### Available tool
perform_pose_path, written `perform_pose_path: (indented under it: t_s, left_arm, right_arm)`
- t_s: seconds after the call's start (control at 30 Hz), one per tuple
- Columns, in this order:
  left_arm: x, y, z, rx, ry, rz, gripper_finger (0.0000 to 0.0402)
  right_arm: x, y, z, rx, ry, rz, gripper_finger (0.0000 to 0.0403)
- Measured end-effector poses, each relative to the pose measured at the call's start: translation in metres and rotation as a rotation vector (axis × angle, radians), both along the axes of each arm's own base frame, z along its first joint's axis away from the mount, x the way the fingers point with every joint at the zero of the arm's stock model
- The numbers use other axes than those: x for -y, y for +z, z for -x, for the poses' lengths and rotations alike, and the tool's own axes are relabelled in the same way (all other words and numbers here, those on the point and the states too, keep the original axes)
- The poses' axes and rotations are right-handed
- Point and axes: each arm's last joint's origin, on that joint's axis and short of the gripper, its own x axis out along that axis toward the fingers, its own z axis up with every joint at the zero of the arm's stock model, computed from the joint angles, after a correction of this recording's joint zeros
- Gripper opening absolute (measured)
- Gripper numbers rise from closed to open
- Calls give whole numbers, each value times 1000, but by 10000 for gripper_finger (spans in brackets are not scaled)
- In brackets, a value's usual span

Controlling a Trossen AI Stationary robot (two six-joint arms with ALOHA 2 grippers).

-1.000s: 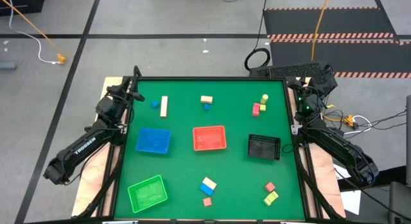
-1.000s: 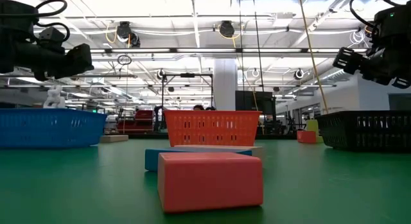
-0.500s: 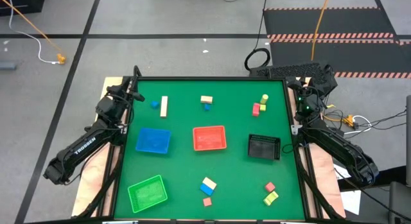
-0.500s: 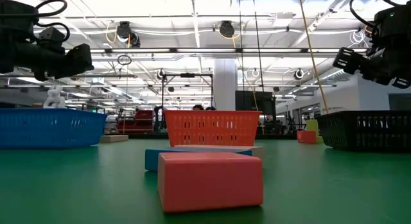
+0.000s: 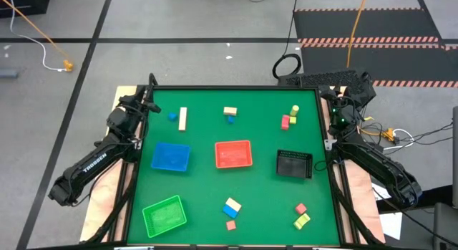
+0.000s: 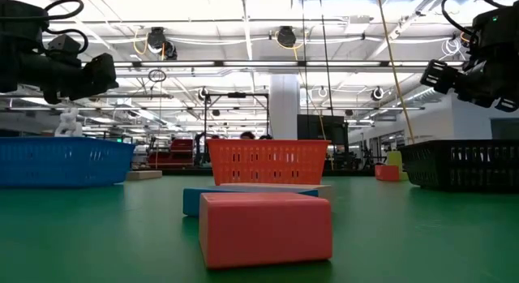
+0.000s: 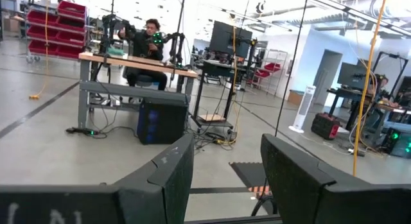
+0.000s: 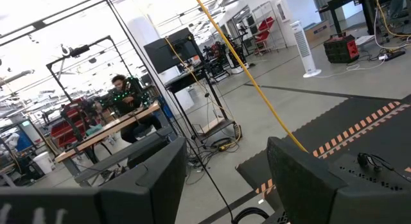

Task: Sort & place blocks by color
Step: Put the top left brown block into the orange bin

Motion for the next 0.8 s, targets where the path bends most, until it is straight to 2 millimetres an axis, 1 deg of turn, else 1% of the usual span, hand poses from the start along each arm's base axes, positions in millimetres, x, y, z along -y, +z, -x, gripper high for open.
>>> perform_pose_path:
  t_s: [0.27, 0.47, 0.57, 0.67, 0.8]
  left_arm:
    - [0, 1, 0, 4, 0, -7, 184]
    - [1, 6, 1, 87, -10, -34, 184]
    - [1, 7, 1, 97, -12, -37, 184]
    - [1, 6, 0, 129, -51, -24, 184]
    - [3, 7, -3, 131, -157, -30, 184]
  right_arm:
    - [0, 0, 0, 0, 0, 0, 210]
    - [0, 0, 0, 0, 0, 0, 210]
    - [0, 0, 0, 0, 0, 0, 210]
    - [0, 0, 0, 0, 0, 0, 210]
    - [0, 0, 0, -1, 0, 0, 210]
